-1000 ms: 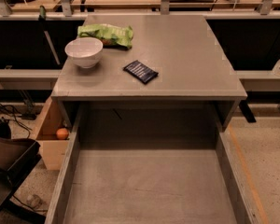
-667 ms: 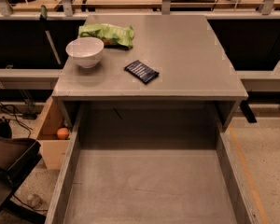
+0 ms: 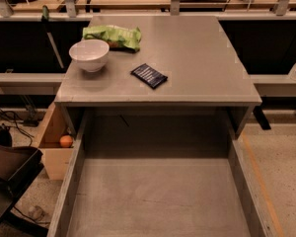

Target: Close top drawer

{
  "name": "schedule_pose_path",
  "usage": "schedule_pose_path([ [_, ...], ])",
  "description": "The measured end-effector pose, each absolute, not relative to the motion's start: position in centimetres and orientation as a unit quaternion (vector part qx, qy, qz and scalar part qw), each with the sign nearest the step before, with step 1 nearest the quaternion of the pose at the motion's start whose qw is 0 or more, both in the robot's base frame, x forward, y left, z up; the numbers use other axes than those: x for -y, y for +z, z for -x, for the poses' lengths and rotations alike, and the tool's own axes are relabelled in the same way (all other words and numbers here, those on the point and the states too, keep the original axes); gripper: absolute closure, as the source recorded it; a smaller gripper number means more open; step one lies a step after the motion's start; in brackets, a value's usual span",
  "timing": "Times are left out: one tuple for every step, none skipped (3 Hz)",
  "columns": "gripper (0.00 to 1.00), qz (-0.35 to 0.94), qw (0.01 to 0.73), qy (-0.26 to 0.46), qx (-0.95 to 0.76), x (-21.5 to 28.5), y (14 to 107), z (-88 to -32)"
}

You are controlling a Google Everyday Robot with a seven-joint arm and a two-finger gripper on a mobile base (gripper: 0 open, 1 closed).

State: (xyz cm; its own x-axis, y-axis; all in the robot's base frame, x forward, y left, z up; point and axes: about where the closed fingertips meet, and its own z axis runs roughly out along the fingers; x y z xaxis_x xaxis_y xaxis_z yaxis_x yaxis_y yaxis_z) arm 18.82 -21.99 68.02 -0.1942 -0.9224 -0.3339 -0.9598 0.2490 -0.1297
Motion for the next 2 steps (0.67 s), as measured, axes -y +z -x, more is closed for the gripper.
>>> schedule_pose_path([
  [1.00, 0.631, 0.196, 0.075, -0.747, 19.9, 65.7, -21.3],
  [1.00, 0.641, 0.210, 0.081, -0.733, 18.5, 65.0, -23.0],
])
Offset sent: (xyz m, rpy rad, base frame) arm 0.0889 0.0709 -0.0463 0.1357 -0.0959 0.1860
